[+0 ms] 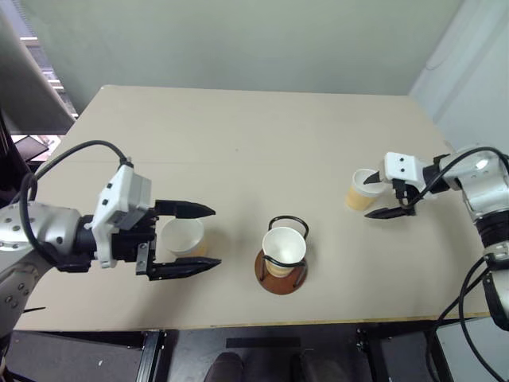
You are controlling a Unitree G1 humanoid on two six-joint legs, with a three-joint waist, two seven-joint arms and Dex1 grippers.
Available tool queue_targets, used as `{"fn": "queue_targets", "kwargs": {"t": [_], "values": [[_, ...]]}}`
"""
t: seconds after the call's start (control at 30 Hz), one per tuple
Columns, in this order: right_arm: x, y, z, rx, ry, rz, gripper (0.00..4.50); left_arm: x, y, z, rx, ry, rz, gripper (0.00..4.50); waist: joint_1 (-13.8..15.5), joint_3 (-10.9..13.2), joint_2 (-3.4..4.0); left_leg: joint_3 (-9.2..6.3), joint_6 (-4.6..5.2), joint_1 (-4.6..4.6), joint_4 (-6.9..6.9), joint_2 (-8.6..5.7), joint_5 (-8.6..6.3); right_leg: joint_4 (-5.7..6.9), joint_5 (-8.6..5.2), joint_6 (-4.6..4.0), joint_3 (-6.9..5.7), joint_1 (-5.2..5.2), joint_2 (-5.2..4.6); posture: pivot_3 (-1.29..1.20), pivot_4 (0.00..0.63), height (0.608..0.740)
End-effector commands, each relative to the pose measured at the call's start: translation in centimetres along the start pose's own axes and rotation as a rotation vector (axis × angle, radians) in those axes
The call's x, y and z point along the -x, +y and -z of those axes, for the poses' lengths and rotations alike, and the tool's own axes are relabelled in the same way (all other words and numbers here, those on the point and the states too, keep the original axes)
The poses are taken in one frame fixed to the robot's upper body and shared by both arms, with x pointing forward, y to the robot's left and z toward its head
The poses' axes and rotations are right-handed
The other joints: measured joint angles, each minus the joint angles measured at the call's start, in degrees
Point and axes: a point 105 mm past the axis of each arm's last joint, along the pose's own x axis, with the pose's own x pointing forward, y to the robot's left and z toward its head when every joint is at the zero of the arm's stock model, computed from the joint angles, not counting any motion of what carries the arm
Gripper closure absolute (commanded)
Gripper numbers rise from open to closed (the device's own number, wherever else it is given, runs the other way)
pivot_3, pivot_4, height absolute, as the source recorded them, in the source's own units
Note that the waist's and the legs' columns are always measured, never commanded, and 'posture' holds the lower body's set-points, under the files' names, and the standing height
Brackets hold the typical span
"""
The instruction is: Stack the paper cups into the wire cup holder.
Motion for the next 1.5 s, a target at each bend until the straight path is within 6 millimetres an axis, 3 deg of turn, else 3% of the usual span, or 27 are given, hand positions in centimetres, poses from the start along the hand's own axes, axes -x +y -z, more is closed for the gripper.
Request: {"fn": "queue_targets", "kwargs": {"t": [0.03,0.17,0.27,0.4,0.43,0.63,0.8,0.93,1.13,1.27,1.5], "values": [[0.4,-0.7,-0.1,0.059,0.034,0.015,0.39,0.0,-0.4,-0.8,-0.046,0.01,0.001,0.0,0.1,0.0,0.0,0.0,-0.01,0.0,0.0,0.0,-0.01,0.0,0.0,0.0,0.0,0.0,0.0,0.0,0.15,0.74],[0.1,-0.9,-0.7,0.09,0.025,0.002,1.66,0.1,-0.4,-0.8,-0.046,0.013,-0.003,0.0,0.1,0.0,0.01,0.01,-0.06,-0.02,0.0,0.0,-0.02,-0.01,0.0,-0.02,-0.02,0.0,0.0,0.0,0.15,0.74],[0.3,-1.1,-0.9,0.101,0.025,0.003,2.86,0.0,-0.5,-0.8,-0.045,0.013,-0.005,0.0,0.1,0.0,0.01,0.04,-0.09,-0.01,-0.01,0.0,-0.02,-0.01,0.0,-0.03,-0.02,-0.01,0.01,0.0,0.15,0.74],[1.9,-0.9,-2.2,0.119,-0.023,-0.032,4.29,0.0,-0.5,-0.7,-0.047,0.014,-0.012,0.0,0.3,0.0,0.01,0.06,-0.15,-0.03,-0.01,0.0,-0.02,-0.01,-0.01,-0.05,-0.04,0.0,0.0,0.0,0.15,0.74],[2.3,-0.8,-2.7,0.123,-0.049,-0.042,4.4,0.0,-0.5,-0.8,-0.048,0.013,-0.013,0.0,0.3,0.0,0.02,0.08,-0.16,-0.04,0.0,-0.01,-0.03,-0.01,-0.01,-0.05,-0.04,0.0,0.0,0.0,0.15,0.74],[4.6,0.1,-6.7,0.179,-0.207,-0.067,4.4,0.0,-0.2,-0.6,-0.05,0.013,-0.017,0.0,0.3,0.0,0.04,0.24,-0.26,-0.05,-0.01,0.0,-0.01,-0.06,-0.04,-0.1,-0.05,0.01,0.07,0.0,0.15,0.74],[8.3,2.6,-15.4,0.286,-0.56,-0.156,4.4,0.0,-0.2,-0.7,-0.055,0.014,-0.012,0.0,0.1,0.1,0.11,0.26,-0.34,-0.02,-0.02,0.01,0.04,-0.07,-0.07,-0.16,-0.03,0.02,0.16,0.0,0.15,0.74],[9.0,6.4,-19.0,0.357,-0.707,-0.335,4.4,-0.1,-0.2,-0.4,-0.048,0.024,-0.002,0.0,-0.2,0.1,0.09,0.25,-0.37,0.0,-0.02,0.01,0.05,-0.08,-0.12,-0.24,-0.03,0.08,0.37,0.0,0.15,0.74],[5.7,9.6,-18.8,0.407,-0.623,-0.461,4.4,-0.2,-0.4,-0.3,-0.043,0.031,0.007,0.0,-0.1,0.0,0.06,0.14,-0.33,0.02,0.09,-0.01,0.04,-0.13,-0.13,-0.26,-0.05,0.2,0.38,0.0,0.15,0.74],[3.3,9.6,-17.4,0.438,-0.514,-0.452,4.4,-0.2,-0.3,-0.1,-0.041,0.037,0.007,0.0,-0.3,0.0,0.06,0.14,-0.31,0.04,0.1,0.01,0.03,0.0,-0.13,-0.25,-0.06,0.16,0.28,0.0,0.15,0.74],[1.7,9.6,-16.2,0.451,-0.458,-0.448,4.4,-0.2,-0.5,0.0,-0.037,0.038,0.004,0.0,-0.3,0.0,0.06,0.14,-0.3,0.01,0.06,0.03,0.02,0.04,-0.13,-0.25,-0.06,0.09,0.22,0.0,0.15,0.74]]}}
